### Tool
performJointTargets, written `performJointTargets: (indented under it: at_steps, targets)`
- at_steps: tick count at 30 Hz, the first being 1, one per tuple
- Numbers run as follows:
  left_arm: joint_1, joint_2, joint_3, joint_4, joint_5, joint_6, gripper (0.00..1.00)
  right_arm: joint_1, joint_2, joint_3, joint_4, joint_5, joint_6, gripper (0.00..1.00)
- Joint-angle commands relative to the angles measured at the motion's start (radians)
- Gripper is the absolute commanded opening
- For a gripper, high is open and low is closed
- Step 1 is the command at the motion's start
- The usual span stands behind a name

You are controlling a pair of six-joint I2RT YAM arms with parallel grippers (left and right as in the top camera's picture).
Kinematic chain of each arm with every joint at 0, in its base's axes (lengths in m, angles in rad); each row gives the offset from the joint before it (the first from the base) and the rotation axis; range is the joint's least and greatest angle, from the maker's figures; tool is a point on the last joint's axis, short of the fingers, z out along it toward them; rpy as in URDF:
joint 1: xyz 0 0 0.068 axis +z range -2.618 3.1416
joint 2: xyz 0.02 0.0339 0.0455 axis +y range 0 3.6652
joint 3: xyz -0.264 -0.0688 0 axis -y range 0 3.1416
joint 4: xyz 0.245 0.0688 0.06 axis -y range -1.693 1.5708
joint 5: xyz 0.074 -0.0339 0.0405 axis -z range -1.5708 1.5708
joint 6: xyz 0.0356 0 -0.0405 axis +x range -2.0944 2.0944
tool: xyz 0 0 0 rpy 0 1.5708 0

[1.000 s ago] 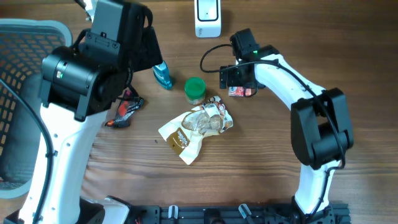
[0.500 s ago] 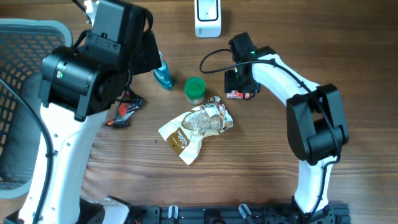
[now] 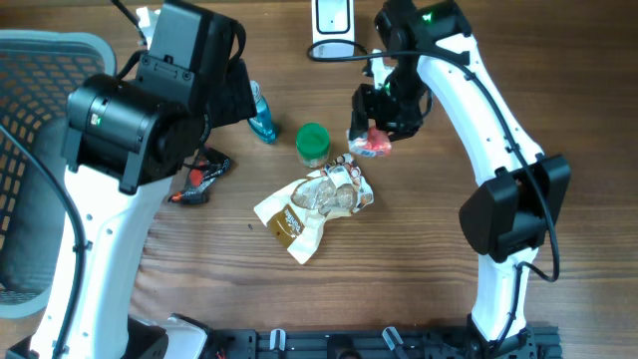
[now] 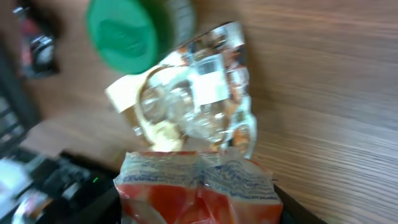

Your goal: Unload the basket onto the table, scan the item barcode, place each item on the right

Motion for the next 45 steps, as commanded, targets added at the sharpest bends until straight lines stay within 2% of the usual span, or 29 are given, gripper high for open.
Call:
performJointTargets:
  at_steps: [1, 4, 6, 7, 11, 16, 21, 23, 26, 31, 33, 34, 36, 39, 41, 45]
  targets:
    - [0.006, -0.011, -0.003, 0.001, -0.016, 0.005, 1.0, 0.001, -0.021, 0.018, -0.002, -0.12, -0.038, 0.6]
    - [0.006, -0.011, -0.003, 0.001, -0.016, 0.005, 1.0, 0.002, -0.021, 0.018, -0.002, -0.109, -0.039, 0.6]
    - [0.006, -0.011, -0.003, 0.001, -0.016, 0.005, 1.0, 0.002, -0.021, 0.018, 0.066, -0.02, -0.039, 0.61]
    - [0.006, -0.011, -0.003, 0.001, -0.016, 0.005, 1.0, 0.002, -0.02, 0.018, 0.13, 0.037, -0.037, 0.61]
    - [0.006, -0.011, -0.003, 0.002, -0.016, 0.004, 1.0, 0.002, -0.016, 0.013, 0.584, 0.269, -0.034, 0.66]
    - [0.006, -0.011, -0.004, 0.0, -0.017, 0.005, 1.0, 0.003, 0.079, 0.01, 1.001, 0.32, -0.094, 0.67]
    - [0.006, -0.011, -0.004, -0.002, -0.017, 0.005, 1.0, 0.002, 0.262, 0.01, 1.312, 0.353, -0.299, 0.75]
    - [0.006, -0.011, -0.004, -0.002, -0.018, 0.005, 1.0, 0.002, 0.295, 0.01, 1.421, 0.364, -0.327, 0.81]
    - [0.006, -0.011, -0.004, -0.002, -0.036, 0.005, 1.0, 0.003, 0.323, 0.01, 1.514, 0.364, -0.351, 0.81]
    - [0.006, -0.011, -0.004, -0.002, -0.055, 0.005, 1.0, 0.003, 0.33, 0.01, 1.498, 0.364, -0.353, 0.81]
    - [0.006, -0.011, -0.004, 0.005, -0.088, 0.004, 1.0, 0.003, 0.32, 0.011, 1.444, 0.36, -0.352, 0.96]
    - [0.006, -0.011, -0.004, 0.011, -0.088, 0.004, 1.0, 0.003, 0.309, 0.013, 1.41, 0.359, -0.348, 1.0]
    - [0.01, -0.01, -0.005, 0.014, -0.087, 0.005, 1.0, 0.005, 0.278, 0.013, 1.337, 0.345, -0.308, 1.0]
    - [0.028, 0.008, -0.005, 0.013, -0.086, 0.005, 1.0, 0.005, 0.202, 0.013, 1.152, 0.32, -0.233, 1.0]
    - [0.028, 0.028, -0.005, 0.014, -0.084, 0.005, 1.0, 0.005, 0.166, 0.013, 0.997, 0.203, -0.176, 1.0]
    - [0.027, 0.073, -0.005, 0.014, -0.053, 0.004, 1.0, 0.005, 0.164, 0.012, 0.811, 0.078, -0.199, 1.0]
